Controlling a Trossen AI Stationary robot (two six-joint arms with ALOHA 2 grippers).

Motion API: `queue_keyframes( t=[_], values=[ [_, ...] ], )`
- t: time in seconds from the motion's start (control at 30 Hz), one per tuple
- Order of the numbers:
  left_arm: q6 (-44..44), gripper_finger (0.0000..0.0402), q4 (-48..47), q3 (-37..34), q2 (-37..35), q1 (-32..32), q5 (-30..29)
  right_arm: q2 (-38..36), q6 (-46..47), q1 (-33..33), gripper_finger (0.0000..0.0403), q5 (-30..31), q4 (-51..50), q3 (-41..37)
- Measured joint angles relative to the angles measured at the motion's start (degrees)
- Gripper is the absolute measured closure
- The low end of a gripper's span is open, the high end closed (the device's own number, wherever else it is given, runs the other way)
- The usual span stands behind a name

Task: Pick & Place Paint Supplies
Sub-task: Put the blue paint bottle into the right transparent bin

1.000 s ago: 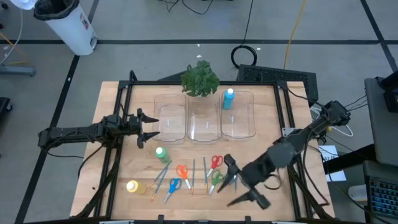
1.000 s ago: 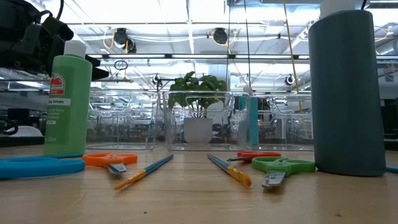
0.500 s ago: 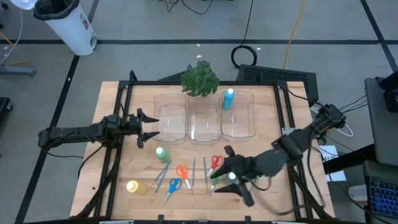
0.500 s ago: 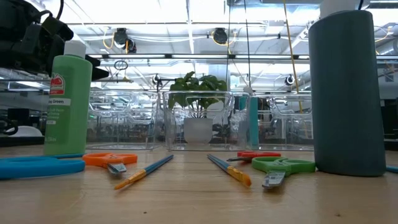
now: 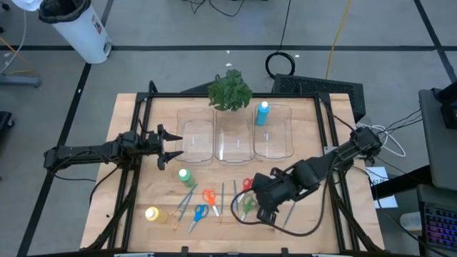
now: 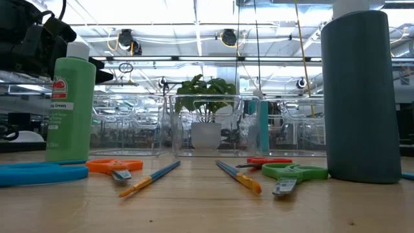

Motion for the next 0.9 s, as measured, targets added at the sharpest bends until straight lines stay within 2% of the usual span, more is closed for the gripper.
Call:
queue_keyframes(
  t=[0.07, 0.13, 0.33, 0.43, 0.53, 0.77, 0.9],
  values=[
    [0.0, 0.0107, 0.0, 0.0, 0.0, 0.0, 0.0, 1.0, -0.1, 0.0, 0.0379, -0.3, 0.0, 0.0],
    [0.0, 0.0107, 0.0, 0.0, 0.0, 0.0, 0.0, 1.5, -0.1, 0.0, 0.0395, -0.1, 0.2, 0.0],
    [0.0, 0.0107, 0.0, 0.0, 0.0, 0.0, 0.0, 1.6, 1.1, 0.0, 0.0373, 0.0, -0.1, -0.6],
    [0.0, 0.0107, 0.0, 0.0, 0.0, 0.0, 0.0, 1.6, 1.2, 0.1, 0.0358, 2.1, -0.2, -1.4],
    [0.0, 0.0107, 0.0, 0.0, 0.0, 0.0, 0.0, 1.6, -0.8, 0.5, 0.0325, 1.5, -0.2, -2.6],
    [0.0, 0.0107, 0.0, 0.0, 0.0, 0.0, 0.0, 1.6, -3.4, 0.4, 0.0201, -2.3, -0.2, -5.4],
    [0.0, 0.0107, 0.0, 0.0, 0.0, 0.0, 0.0, 1.5, -2.9, 0.4, 0.0168, -3.1, 0.2, -6.6]
  ],
)
